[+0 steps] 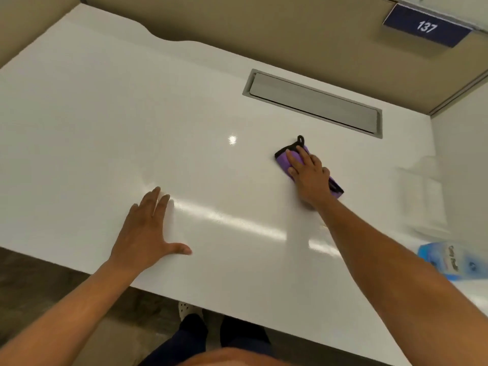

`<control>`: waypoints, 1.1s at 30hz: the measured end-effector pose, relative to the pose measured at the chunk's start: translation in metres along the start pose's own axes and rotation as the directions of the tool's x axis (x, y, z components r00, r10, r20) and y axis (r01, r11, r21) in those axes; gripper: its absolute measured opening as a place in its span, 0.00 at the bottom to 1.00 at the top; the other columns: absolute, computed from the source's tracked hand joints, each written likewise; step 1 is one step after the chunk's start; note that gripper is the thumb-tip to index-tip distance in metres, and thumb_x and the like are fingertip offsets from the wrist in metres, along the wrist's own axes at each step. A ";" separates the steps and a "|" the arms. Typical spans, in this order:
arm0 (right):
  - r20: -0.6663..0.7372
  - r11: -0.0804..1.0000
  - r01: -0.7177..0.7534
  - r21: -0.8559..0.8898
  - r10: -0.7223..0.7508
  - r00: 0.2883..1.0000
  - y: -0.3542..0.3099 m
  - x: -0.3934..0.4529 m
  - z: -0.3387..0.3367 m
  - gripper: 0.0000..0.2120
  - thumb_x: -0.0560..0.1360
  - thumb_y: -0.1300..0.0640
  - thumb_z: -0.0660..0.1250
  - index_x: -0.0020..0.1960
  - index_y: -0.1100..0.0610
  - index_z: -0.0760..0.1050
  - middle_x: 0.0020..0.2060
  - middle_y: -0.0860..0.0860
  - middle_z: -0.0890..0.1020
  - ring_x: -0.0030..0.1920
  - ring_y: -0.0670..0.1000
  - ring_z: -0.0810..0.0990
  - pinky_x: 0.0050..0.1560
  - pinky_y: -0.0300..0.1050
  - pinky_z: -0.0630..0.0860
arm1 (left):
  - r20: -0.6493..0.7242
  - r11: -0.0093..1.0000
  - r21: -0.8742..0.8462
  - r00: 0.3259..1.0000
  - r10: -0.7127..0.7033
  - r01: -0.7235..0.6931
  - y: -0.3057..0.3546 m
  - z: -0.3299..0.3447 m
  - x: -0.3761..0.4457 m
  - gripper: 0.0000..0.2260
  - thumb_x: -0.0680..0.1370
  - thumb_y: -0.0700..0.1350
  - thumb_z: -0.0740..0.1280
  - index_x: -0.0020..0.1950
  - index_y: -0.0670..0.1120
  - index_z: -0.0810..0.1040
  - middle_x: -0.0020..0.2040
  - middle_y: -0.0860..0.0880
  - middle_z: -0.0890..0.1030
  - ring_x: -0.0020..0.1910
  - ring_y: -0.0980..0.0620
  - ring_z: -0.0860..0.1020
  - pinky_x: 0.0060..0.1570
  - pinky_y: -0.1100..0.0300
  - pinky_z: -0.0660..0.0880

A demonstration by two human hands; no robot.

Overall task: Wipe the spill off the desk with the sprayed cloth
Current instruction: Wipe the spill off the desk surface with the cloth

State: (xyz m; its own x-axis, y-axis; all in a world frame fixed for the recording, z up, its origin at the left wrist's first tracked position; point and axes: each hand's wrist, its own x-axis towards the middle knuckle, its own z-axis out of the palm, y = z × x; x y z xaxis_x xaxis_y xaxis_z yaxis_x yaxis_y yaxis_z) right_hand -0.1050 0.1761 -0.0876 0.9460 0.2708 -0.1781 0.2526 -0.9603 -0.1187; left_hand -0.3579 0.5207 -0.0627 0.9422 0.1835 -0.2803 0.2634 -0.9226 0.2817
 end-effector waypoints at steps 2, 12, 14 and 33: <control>-0.014 0.998 -0.063 0.024 0.063 0.998 0.019 0.003 -0.002 0.24 0.87 0.45 0.52 0.82 0.40 0.57 0.84 0.47 0.56 0.79 0.60 0.61 0.69 0.64 0.67 | -0.010 0.978 0.103 0.983 0.184 -0.182 0.000 0.003 0.006 0.61 0.63 0.81 0.67 0.88 0.49 0.57 0.90 0.47 0.50 0.89 0.43 0.52 0.85 0.43 0.51; 0.015 0.991 0.023 0.128 -0.025 1.000 -0.047 -0.208 0.048 0.25 0.87 0.49 0.55 0.82 0.40 0.58 0.84 0.45 0.56 0.83 0.57 0.54 0.78 0.63 0.59 | 0.183 0.830 0.219 0.857 0.482 -0.513 0.077 0.028 0.030 0.64 0.57 0.92 0.49 0.88 0.63 0.44 0.89 0.53 0.38 0.89 0.43 0.40 0.83 0.29 0.48; 0.050 0.993 -0.030 0.116 0.024 0.998 -0.038 -0.247 0.052 0.25 0.86 0.49 0.56 0.83 0.40 0.57 0.85 0.45 0.54 0.84 0.55 0.51 0.80 0.62 0.56 | 0.155 0.809 0.247 0.846 0.511 -0.534 0.083 0.035 0.032 0.64 0.57 0.92 0.50 0.89 0.62 0.47 0.90 0.50 0.42 0.89 0.40 0.44 0.81 0.26 0.50; -0.049 0.994 -0.027 0.105 0.033 0.998 -0.049 -0.165 0.054 0.26 0.85 0.50 0.57 0.82 0.42 0.58 0.84 0.47 0.57 0.81 0.60 0.59 0.73 0.67 0.65 | 0.063 0.875 0.187 0.895 0.442 -0.446 0.068 0.086 0.006 0.57 0.66 0.89 0.50 0.89 0.59 0.54 0.90 0.48 0.48 0.89 0.40 0.48 0.81 0.24 0.51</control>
State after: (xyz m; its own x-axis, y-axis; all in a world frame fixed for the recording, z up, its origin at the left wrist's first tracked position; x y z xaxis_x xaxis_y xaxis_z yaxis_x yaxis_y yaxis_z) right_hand -0.2840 0.1820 -0.1049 0.9626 0.2356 -0.1335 0.2039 -0.9550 -0.2156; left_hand -0.3519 0.4297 -0.1239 0.9465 -0.2653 -0.1839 -0.2284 -0.9529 0.1996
